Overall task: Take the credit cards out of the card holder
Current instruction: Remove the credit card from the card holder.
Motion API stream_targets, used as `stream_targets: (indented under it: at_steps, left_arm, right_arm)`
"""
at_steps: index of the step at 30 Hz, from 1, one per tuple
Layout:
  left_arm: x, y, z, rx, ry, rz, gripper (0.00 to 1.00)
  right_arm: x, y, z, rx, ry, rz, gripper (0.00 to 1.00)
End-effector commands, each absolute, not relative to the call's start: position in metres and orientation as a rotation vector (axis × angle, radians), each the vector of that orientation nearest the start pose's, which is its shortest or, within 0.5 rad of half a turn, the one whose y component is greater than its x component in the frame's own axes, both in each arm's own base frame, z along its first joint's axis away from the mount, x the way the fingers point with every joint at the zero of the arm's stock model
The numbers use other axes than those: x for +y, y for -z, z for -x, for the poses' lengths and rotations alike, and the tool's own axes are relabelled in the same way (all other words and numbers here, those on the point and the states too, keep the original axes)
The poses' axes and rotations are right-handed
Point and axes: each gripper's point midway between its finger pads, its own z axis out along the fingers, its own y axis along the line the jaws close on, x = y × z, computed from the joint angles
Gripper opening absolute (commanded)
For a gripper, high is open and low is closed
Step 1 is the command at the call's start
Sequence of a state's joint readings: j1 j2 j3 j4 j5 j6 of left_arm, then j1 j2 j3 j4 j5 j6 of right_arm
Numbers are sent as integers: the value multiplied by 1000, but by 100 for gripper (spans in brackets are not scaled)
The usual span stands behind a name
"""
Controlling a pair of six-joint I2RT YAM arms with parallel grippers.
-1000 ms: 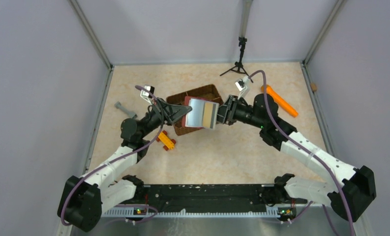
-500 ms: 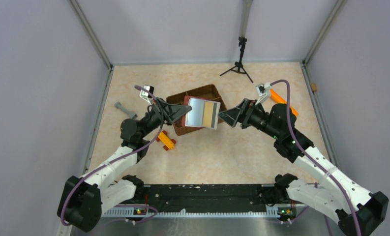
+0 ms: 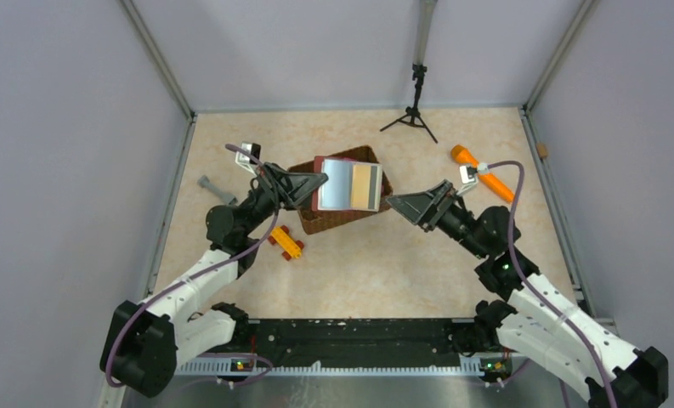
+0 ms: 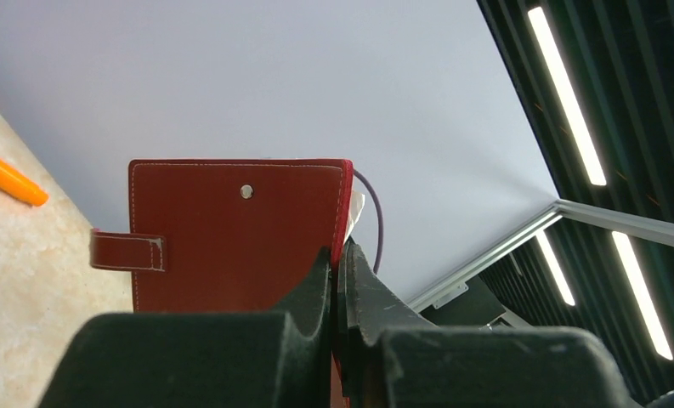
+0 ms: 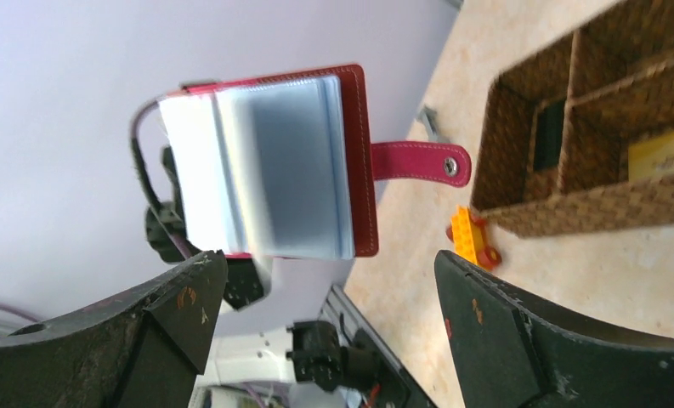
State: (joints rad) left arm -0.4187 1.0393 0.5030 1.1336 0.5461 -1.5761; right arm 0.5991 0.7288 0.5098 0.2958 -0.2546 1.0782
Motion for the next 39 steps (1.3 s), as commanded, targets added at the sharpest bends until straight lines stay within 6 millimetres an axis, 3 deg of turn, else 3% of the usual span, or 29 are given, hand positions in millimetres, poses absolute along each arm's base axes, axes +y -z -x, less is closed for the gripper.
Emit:
stream_targets:
  at_steps: [1,4,9,13,21,24,32,39]
  left_arm:
    - [-229,-420,-209,1155,2030,45,0]
    - [-234,-425,-207,1157,2035,13,0]
    - [-242,-428,-209,1153,2042,12,0]
    - [-247,-431,-210,1136,2055,10,0]
    - [-255,-440,-205,1071,2106,-5,0]
    - [-258,-444,-204,1056,2106,-12,0]
    - [-262,-454,-199,988,2145,-25,0]
    - [-266,-453,-197,981,2165,-27,0]
  right_arm:
    - [210,-329,-222,1517,-1432,-314,95]
    - [203,-342,-218,1433,-1460,-323,95]
    - [225,-355,-211,1426,-1603,-236,96]
    - [236,-355,-212,1433,-1676,-226,96]
    - [245,-341,-218,1468,-1659,-190,97]
    - [246,-332,-217,1464,-1687,-202,97]
    - [243,-333,-214,1418,-1747,-234,98]
    - [235,-363,-198,1229,-1904,-220,98]
